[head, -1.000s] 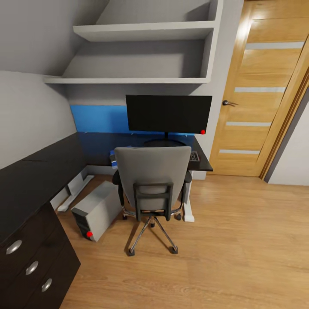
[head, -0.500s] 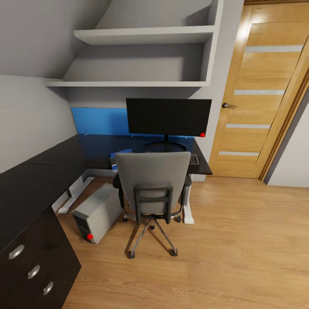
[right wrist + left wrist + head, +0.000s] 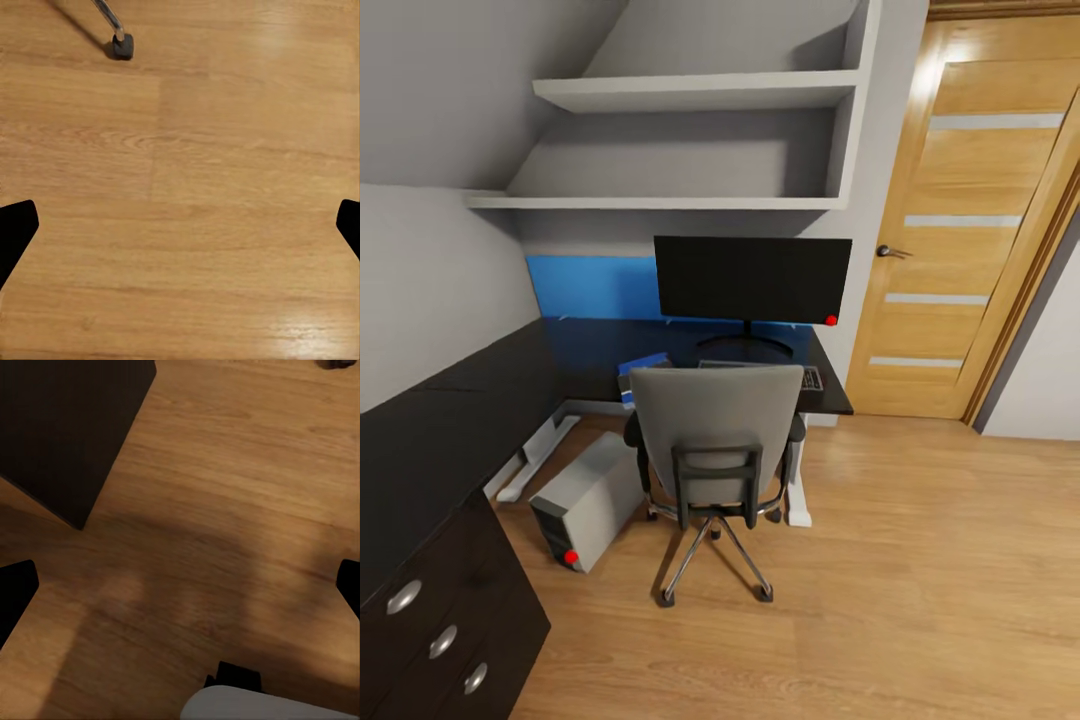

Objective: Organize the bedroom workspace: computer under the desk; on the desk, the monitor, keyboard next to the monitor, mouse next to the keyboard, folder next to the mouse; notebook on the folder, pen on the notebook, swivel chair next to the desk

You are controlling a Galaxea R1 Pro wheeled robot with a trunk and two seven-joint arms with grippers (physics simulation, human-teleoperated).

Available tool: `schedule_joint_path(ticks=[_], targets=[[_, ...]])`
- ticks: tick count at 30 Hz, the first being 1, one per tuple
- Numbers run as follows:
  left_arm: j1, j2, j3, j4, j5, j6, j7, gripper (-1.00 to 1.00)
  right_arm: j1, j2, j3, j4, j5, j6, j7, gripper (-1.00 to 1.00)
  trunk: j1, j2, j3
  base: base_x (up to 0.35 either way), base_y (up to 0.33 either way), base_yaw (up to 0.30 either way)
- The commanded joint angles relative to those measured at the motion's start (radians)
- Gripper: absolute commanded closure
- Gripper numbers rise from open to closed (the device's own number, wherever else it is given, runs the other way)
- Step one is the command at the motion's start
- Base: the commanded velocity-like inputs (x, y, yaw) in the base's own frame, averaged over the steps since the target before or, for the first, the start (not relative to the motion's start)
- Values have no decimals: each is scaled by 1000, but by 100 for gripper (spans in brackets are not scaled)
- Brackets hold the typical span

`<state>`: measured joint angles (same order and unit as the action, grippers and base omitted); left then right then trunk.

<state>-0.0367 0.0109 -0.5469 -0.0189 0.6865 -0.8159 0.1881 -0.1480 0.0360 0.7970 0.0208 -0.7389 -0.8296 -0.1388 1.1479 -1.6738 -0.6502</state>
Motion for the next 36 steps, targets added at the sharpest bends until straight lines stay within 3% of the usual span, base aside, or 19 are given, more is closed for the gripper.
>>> schedule_joint_path(ticks=[1, 28, 36], targets=[[0, 0, -8, -1, -1, 0, 10, -100, -1, 1, 8, 2, 3, -2, -10, -100, -4, 7, 2, 0, 0, 0], [0, -10, -8, -1, -1, 20, 2, -100, -1, 1, 8, 2, 3, -2, -9, -100, -108, 196, 87, 0, 0, 0], [0, -9, -9, -1, -1, 24, 0, -100, -1, 1, 8, 2, 3, -2, -10, -100, -108, 196, 87, 0, 0, 0]])
